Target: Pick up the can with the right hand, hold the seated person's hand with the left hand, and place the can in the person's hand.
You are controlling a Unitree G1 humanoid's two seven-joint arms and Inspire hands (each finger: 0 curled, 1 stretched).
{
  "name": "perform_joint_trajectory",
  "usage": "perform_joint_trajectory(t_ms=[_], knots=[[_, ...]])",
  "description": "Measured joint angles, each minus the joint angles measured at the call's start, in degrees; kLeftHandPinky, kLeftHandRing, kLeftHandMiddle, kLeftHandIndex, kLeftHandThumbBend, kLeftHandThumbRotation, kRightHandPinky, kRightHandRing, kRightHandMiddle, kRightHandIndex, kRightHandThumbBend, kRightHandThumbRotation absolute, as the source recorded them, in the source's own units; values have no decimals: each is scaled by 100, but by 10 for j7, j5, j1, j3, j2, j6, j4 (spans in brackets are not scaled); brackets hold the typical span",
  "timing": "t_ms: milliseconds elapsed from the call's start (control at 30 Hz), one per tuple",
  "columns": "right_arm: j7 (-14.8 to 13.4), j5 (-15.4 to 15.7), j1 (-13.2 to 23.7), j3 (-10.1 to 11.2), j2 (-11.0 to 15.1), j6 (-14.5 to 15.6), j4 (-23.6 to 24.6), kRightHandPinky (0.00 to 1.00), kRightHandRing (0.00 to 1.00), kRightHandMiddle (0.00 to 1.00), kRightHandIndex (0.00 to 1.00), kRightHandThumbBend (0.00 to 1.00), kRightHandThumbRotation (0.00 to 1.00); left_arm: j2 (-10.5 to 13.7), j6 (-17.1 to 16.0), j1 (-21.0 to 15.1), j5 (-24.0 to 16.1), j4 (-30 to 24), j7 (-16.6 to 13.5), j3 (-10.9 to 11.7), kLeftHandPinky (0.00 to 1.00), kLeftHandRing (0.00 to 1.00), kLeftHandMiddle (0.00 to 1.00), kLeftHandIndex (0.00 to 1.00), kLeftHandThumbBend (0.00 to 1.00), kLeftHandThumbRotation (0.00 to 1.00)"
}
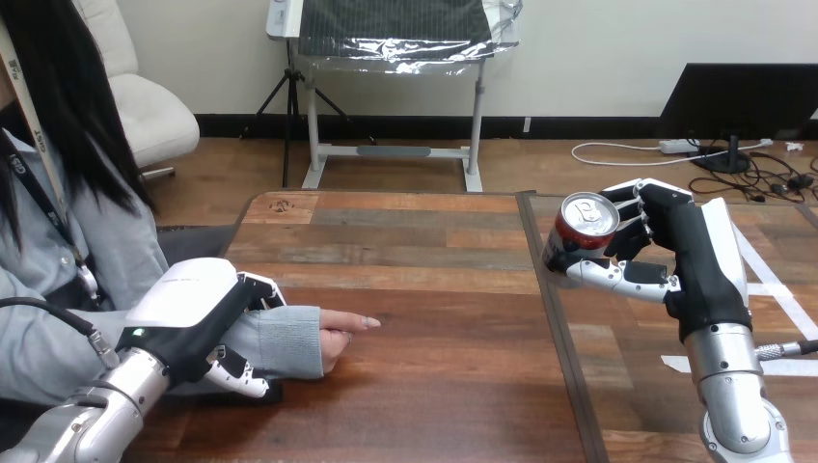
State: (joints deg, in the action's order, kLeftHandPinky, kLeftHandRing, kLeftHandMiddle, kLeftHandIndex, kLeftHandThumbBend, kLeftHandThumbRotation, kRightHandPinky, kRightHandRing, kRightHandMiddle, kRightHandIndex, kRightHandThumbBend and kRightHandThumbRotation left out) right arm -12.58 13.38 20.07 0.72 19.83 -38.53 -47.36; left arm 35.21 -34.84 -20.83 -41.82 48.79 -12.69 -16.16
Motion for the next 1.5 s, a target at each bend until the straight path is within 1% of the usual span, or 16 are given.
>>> perform_joint_trajectory(t_ms=[267, 767, 1167, 1500], knots=[[14, -4, -3, 0, -1, 5, 8, 33, 38, 45, 53, 73, 0, 0, -9, 1, 0, 1, -11, -1, 36, 41, 46, 49, 100, 0], [22, -2, -6, -1, -5, 4, 10, 34, 39, 46, 53, 74, 0, 2, -31, 3, -6, 7, -48, -4, 28, 32, 39, 42, 100, 0], [26, 0, -6, -1, -9, -11, 7, 34, 39, 46, 53, 74, 0, 4, -39, 9, -5, 7, -50, -4, 28, 32, 38, 41, 100, 0], [33, 0, -6, -2, -17, -19, -7, 34, 39, 46, 53, 73, 0, 6, -39, 21, -2, -6, -49, -4, 28, 33, 38, 41, 100, 0]])
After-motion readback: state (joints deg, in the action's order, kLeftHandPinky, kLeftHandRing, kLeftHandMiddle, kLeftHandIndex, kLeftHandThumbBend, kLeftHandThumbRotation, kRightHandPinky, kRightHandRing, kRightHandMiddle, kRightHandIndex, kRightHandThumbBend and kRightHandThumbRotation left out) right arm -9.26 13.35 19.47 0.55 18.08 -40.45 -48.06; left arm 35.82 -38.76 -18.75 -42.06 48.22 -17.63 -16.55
